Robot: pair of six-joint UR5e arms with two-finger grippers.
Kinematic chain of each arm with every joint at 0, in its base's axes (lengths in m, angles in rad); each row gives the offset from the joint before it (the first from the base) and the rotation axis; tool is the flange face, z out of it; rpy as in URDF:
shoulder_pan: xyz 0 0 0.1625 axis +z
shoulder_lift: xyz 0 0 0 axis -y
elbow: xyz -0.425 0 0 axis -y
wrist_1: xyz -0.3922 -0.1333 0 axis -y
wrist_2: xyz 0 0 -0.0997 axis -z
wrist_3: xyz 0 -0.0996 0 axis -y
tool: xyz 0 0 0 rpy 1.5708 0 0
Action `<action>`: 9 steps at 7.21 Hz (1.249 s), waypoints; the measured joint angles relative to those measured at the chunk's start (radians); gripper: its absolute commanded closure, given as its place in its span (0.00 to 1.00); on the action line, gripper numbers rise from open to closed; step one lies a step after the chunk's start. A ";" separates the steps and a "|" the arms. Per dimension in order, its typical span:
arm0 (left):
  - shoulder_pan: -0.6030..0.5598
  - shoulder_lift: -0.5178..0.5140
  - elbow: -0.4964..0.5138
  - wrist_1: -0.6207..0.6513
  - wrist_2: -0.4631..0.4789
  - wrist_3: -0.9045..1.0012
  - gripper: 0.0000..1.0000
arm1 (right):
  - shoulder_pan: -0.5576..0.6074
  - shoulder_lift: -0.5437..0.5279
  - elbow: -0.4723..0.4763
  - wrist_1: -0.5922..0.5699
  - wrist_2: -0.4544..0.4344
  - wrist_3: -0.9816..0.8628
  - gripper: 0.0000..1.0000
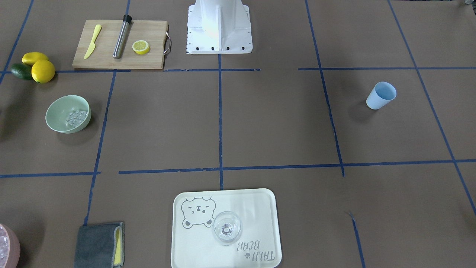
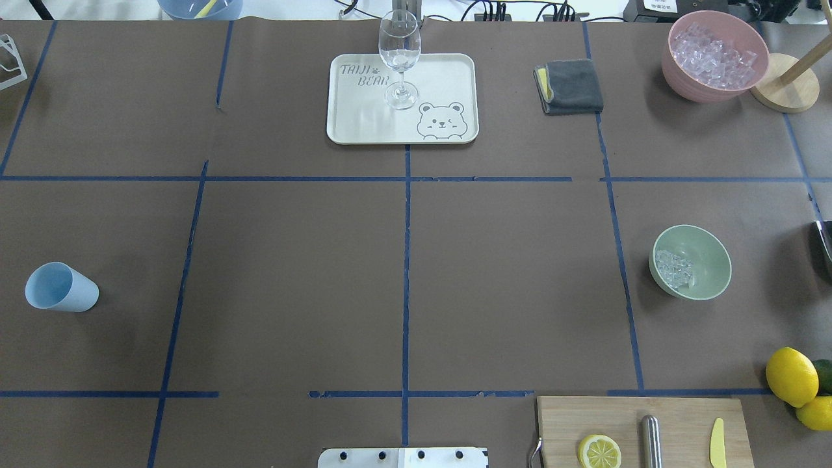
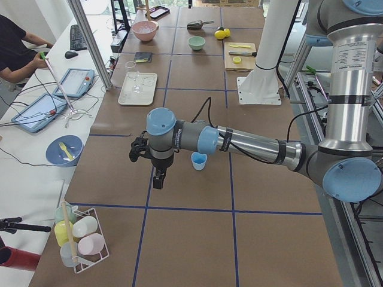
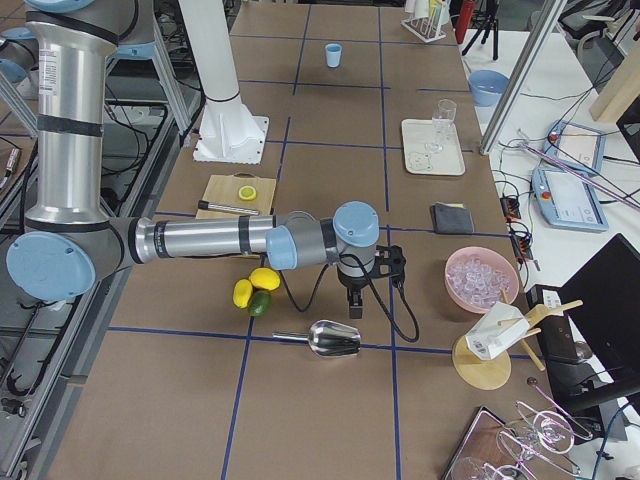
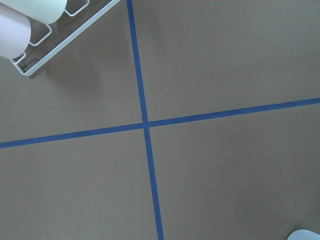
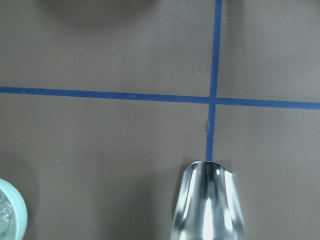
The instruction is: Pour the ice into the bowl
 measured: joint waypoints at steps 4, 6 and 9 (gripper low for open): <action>0.006 0.009 0.024 0.004 -0.001 -0.003 0.00 | 0.059 0.012 0.000 -0.156 -0.025 -0.224 0.00; 0.007 -0.002 0.040 0.014 -0.001 -0.001 0.00 | 0.059 0.010 -0.010 -0.159 0.025 -0.223 0.00; 0.003 -0.004 0.050 0.094 -0.003 0.001 0.00 | 0.050 0.011 -0.041 -0.157 0.037 -0.217 0.00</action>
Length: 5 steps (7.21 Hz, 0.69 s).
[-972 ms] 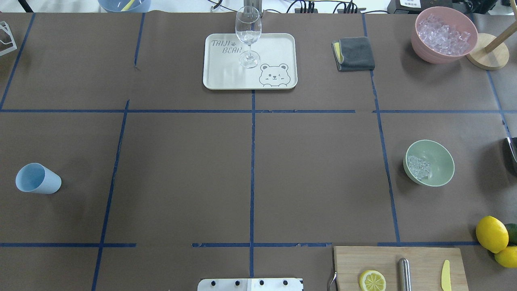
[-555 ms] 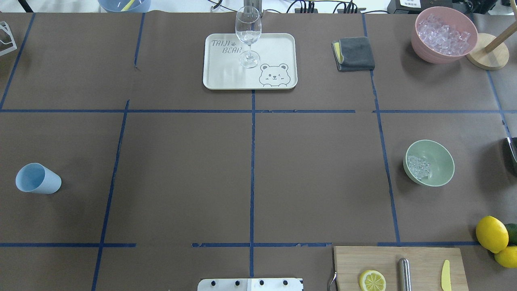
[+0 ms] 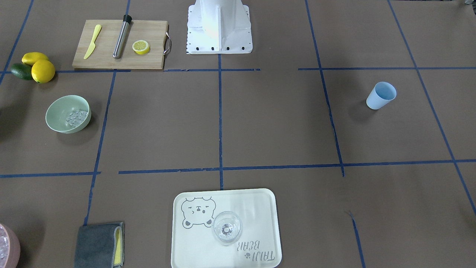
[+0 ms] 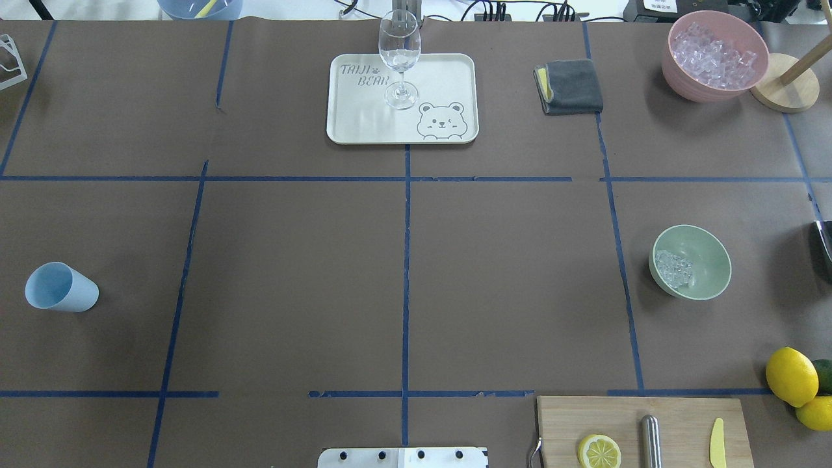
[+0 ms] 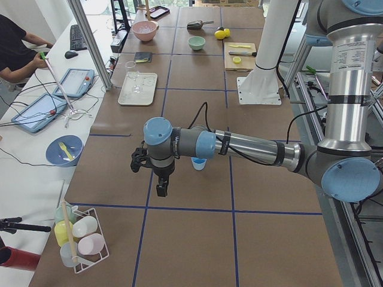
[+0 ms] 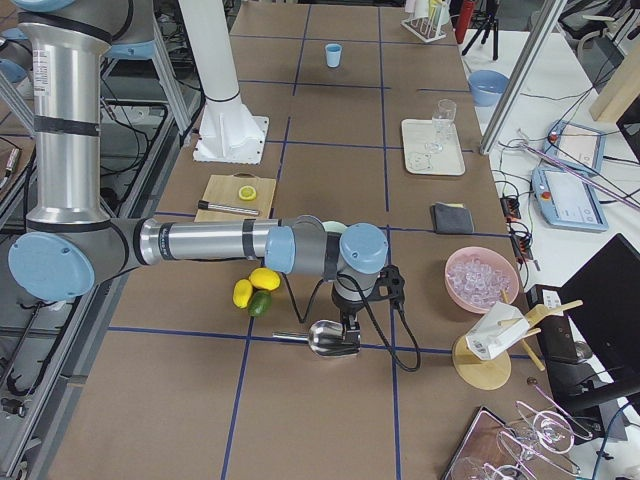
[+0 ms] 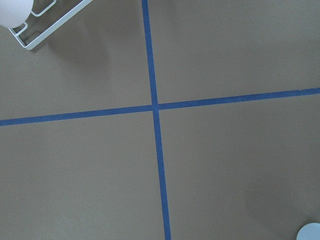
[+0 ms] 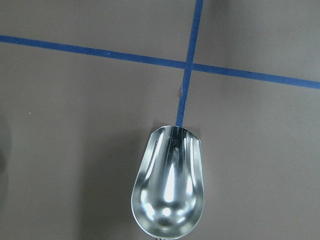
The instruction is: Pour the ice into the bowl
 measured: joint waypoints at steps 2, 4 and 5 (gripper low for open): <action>-0.003 0.013 0.018 0.038 -0.013 0.000 0.00 | -0.003 0.000 -0.002 0.002 0.001 0.002 0.00; -0.003 0.021 0.024 0.028 -0.028 -0.001 0.00 | -0.005 0.000 -0.003 0.003 0.001 0.003 0.00; -0.007 0.023 0.023 0.004 -0.033 0.001 0.00 | -0.005 0.000 -0.002 0.004 0.001 0.002 0.00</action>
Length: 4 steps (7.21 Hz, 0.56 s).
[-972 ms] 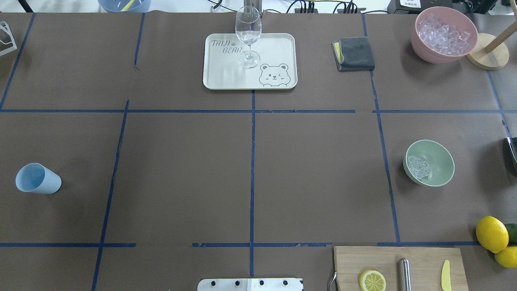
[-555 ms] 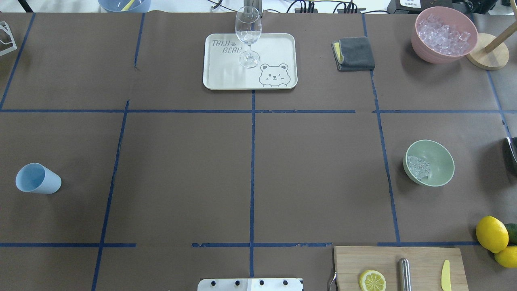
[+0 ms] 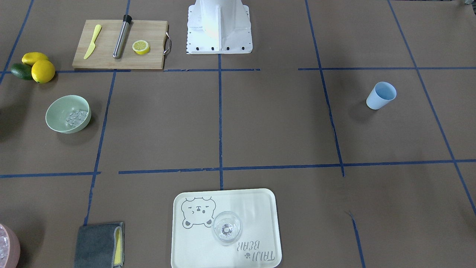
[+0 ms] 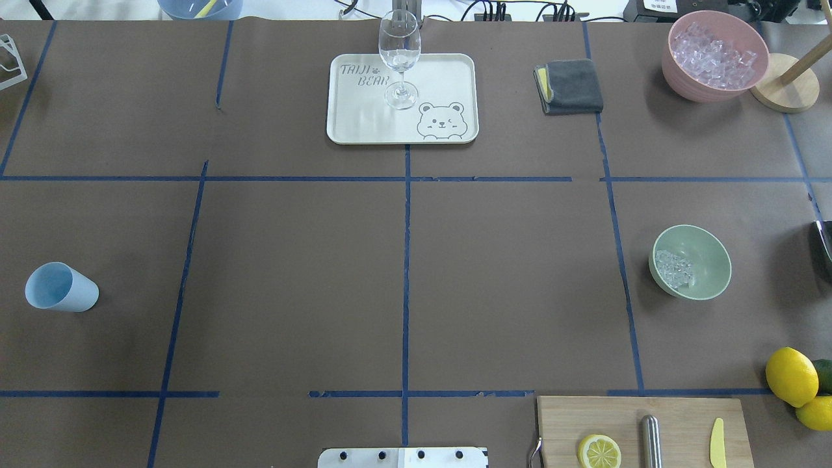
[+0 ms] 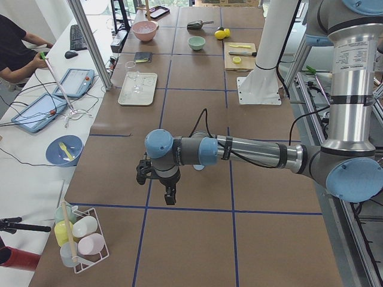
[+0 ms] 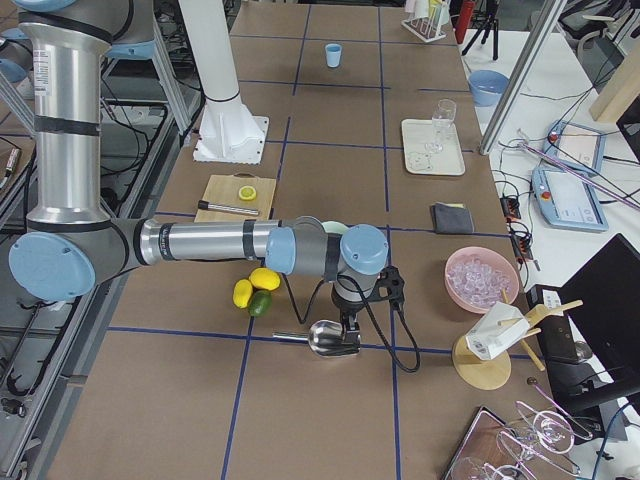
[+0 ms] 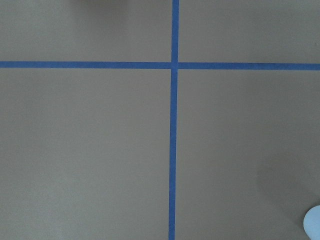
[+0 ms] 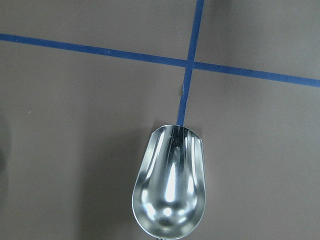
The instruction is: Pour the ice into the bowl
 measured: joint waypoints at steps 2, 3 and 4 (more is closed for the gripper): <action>-0.021 0.014 0.005 -0.083 -0.057 0.002 0.00 | 0.000 -0.001 0.002 0.005 0.001 -0.001 0.00; -0.026 0.025 0.010 -0.136 -0.073 0.002 0.00 | 0.000 -0.001 0.002 0.006 0.000 -0.001 0.00; -0.029 0.031 0.016 -0.167 -0.077 0.002 0.00 | 0.000 -0.001 0.003 0.006 0.000 -0.001 0.00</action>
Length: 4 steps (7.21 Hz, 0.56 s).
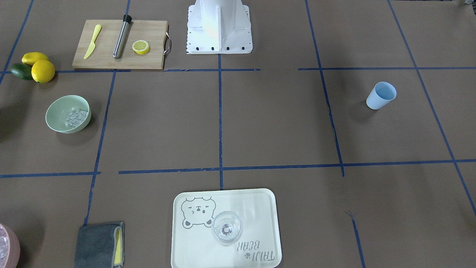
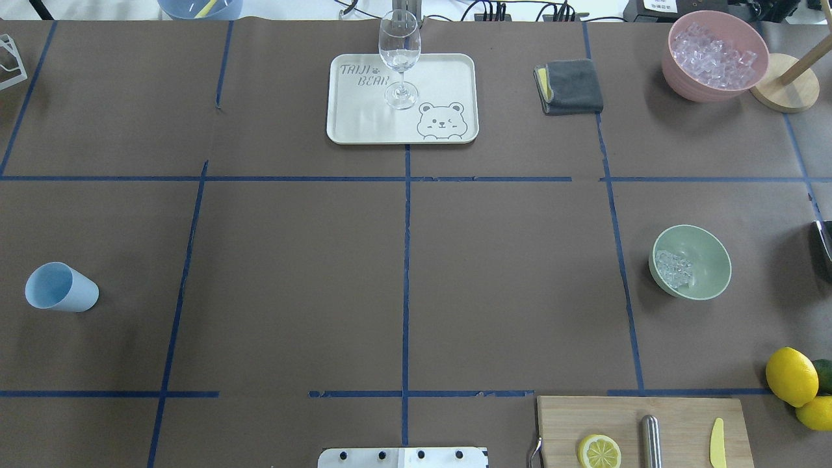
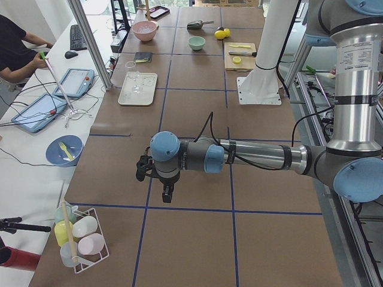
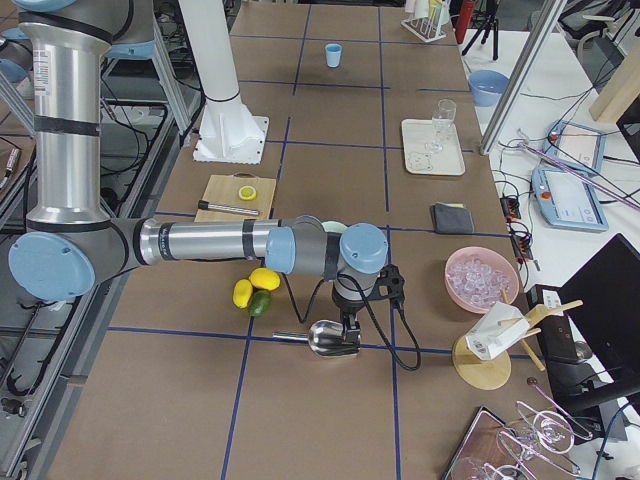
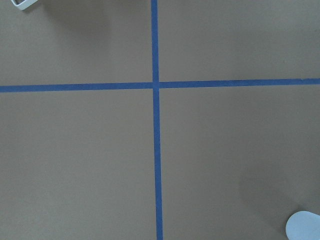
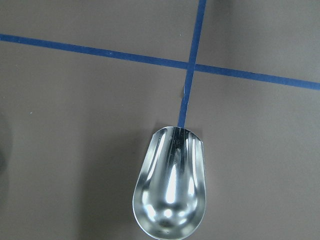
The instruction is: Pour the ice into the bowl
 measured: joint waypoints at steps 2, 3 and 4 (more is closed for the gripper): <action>-0.008 0.001 0.012 -0.016 0.003 0.000 0.00 | 0.000 0.000 0.001 0.000 0.000 0.000 0.00; -0.024 -0.001 0.013 -0.017 0.005 0.000 0.00 | 0.000 -0.001 0.001 0.000 0.000 0.000 0.00; -0.047 -0.004 0.013 -0.015 0.006 0.000 0.00 | 0.000 -0.003 0.003 0.000 0.000 0.000 0.00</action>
